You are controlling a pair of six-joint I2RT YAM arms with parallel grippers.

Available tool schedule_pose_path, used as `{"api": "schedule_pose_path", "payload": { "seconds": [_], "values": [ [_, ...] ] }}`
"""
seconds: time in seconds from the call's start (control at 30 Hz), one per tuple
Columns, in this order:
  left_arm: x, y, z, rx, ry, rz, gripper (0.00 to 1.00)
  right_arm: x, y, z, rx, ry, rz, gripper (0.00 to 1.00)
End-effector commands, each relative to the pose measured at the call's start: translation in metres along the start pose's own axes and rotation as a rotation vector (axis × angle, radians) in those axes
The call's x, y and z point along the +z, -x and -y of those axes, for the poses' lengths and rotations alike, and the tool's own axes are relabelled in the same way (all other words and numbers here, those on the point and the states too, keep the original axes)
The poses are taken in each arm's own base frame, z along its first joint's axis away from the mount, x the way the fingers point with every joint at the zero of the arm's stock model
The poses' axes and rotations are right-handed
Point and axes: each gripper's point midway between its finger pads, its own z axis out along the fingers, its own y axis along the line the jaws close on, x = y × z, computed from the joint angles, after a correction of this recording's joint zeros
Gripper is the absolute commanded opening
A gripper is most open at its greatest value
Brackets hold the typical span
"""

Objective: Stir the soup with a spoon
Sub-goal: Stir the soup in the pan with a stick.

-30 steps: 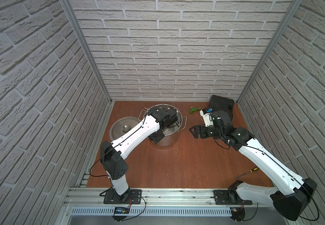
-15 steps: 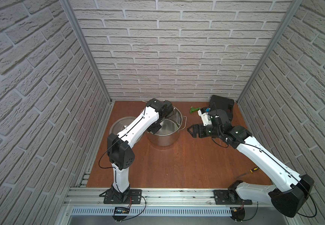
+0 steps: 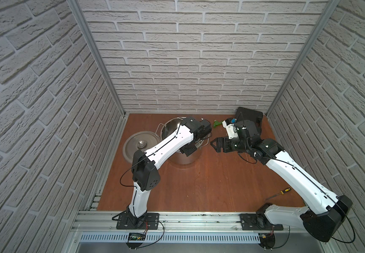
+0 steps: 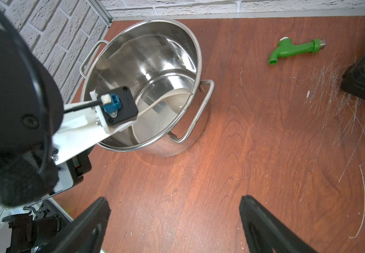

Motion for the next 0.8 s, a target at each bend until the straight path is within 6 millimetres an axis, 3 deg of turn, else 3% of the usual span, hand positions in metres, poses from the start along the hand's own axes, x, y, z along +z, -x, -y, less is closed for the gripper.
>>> {"api": "schedule_pose_path", "payload": {
  "seconds": [0.0,0.23,0.4,0.6,0.77],
  "values": [
    [-0.012,-0.032,-0.006,-0.017,0.007,-0.034,0.0,-0.013,0.009,-0.004,-0.003,0.005,0.054,0.96],
    [-0.003,-0.072,-0.018,-0.033,0.048,-0.123,0.0,-0.01,0.007,-0.003,0.034,0.005,0.064,0.96],
    [0.003,-0.082,-0.038,-0.071,0.073,-0.135,0.0,-0.008,0.007,-0.004,0.052,0.017,0.063,0.96],
    [0.007,-0.07,-0.07,-0.143,0.112,-0.117,0.0,-0.005,0.006,-0.005,0.051,0.022,0.054,0.96],
    [0.007,-0.037,-0.072,-0.138,0.102,-0.063,0.0,-0.009,0.007,-0.004,0.05,0.016,0.062,0.96]
  ]
}}
